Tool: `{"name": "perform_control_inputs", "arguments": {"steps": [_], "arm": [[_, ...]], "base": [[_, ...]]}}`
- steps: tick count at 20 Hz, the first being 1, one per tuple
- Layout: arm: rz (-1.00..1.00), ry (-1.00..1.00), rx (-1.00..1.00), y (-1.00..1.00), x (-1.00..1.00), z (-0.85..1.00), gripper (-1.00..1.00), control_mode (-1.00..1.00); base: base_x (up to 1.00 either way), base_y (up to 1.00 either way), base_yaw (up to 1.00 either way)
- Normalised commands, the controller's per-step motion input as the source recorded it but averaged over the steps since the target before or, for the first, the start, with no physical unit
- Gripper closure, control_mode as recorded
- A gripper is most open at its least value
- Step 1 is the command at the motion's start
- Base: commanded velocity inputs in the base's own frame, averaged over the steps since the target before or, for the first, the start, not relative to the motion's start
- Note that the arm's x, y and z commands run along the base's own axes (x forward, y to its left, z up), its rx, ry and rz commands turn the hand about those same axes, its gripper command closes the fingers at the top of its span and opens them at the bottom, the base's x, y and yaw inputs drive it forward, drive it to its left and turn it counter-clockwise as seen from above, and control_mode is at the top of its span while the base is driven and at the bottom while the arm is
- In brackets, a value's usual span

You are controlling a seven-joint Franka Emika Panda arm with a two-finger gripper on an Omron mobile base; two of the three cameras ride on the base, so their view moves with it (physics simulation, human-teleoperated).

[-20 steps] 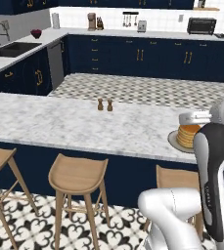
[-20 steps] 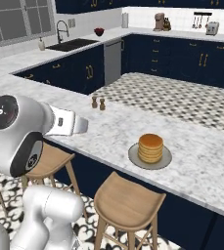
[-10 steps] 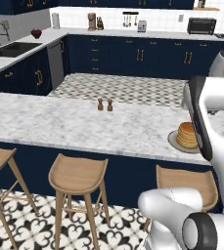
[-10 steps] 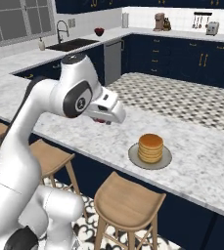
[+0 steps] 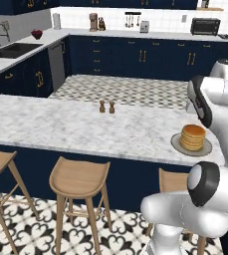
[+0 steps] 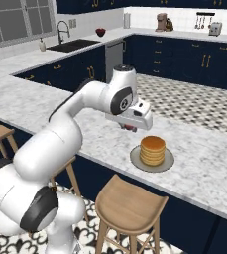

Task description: Take the strawberry from the fridge and place it on top of the pancake, located on the dining counter.

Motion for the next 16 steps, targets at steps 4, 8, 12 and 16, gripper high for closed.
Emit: {"name": "perform_control_inputs", "arguments": {"steps": [4,8,12,16], "arm": [[0.0,0.11,0.02,-0.38,0.72,-0.41,1.0,-1.0],[0.0,0.06,0.0,-0.29,0.42,-0.2,1.0,-1.0],[0.0,0.02,0.0,-0.19,0.31,-0.25,1.0,-1.0],[-0.01,0.0,0.0,-0.19,0.33,-0.46,1.0,-1.0]], "base": [[0.0,0.0,0.0],[0.0,0.0,0.0],[0.0,0.0,0.0],[0.0,0.0,0.0]]}}
